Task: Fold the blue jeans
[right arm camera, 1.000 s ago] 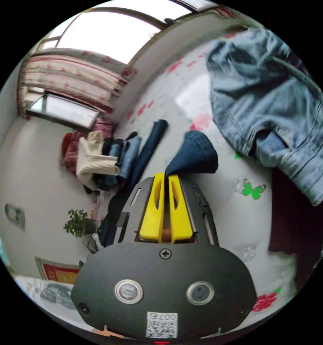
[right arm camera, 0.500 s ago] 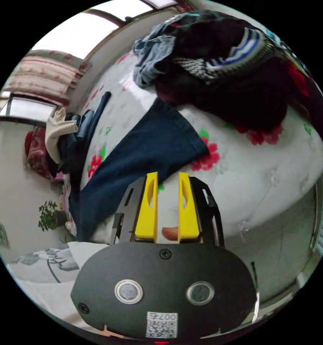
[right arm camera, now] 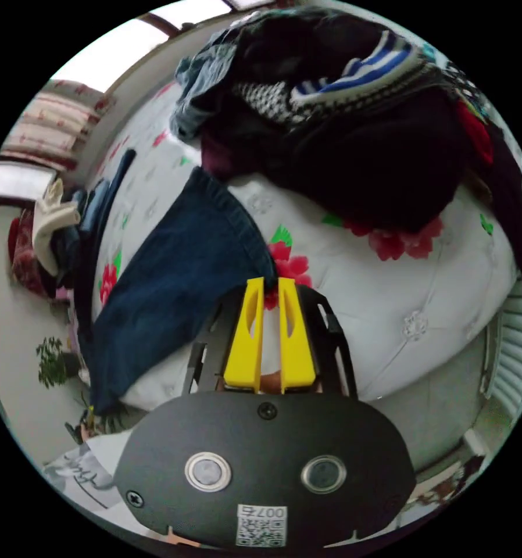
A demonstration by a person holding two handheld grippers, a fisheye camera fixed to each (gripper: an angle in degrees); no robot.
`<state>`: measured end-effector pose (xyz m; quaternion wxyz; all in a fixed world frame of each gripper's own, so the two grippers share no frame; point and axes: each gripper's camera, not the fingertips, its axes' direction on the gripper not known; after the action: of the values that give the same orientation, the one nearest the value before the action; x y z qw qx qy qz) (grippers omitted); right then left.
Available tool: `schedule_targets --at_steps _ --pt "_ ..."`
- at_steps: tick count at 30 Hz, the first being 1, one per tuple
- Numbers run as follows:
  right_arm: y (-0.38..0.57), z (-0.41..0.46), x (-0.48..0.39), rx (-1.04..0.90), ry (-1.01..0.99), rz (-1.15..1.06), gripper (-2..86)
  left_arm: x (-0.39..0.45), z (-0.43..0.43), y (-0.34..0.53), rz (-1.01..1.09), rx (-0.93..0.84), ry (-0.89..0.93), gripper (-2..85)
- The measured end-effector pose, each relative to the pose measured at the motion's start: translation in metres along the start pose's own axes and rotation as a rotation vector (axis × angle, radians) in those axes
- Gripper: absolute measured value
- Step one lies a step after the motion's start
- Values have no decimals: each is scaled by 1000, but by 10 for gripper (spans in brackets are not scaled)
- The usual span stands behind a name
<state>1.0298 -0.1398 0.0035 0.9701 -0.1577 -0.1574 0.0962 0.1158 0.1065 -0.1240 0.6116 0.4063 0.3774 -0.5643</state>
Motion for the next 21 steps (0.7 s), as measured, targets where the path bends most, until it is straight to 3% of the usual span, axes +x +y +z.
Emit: schedule_targets --at_steps 4,9,12,15,17,21 --pt "13 -45 13 89 -28 -114 6 22 4 17 49 1 -31 22" --pt "41 -60 30 97 164 -142 8 31 54 44 27 -109 -113 33" --pt "51 -80 14 235 278 -81 21 29 71 55 -48 -119 -193 15" --pt "48 -95 -30 358 198 -170 33 41 70 53 -54 -71 -293 -2" --pt "26 -86 -73 312 52 -281 42 59 66 43 -12 -16 -349 -4" --pt "-22 -61 -153 235 -55 -406 51 120 92 -6 180 32 -324 -5"
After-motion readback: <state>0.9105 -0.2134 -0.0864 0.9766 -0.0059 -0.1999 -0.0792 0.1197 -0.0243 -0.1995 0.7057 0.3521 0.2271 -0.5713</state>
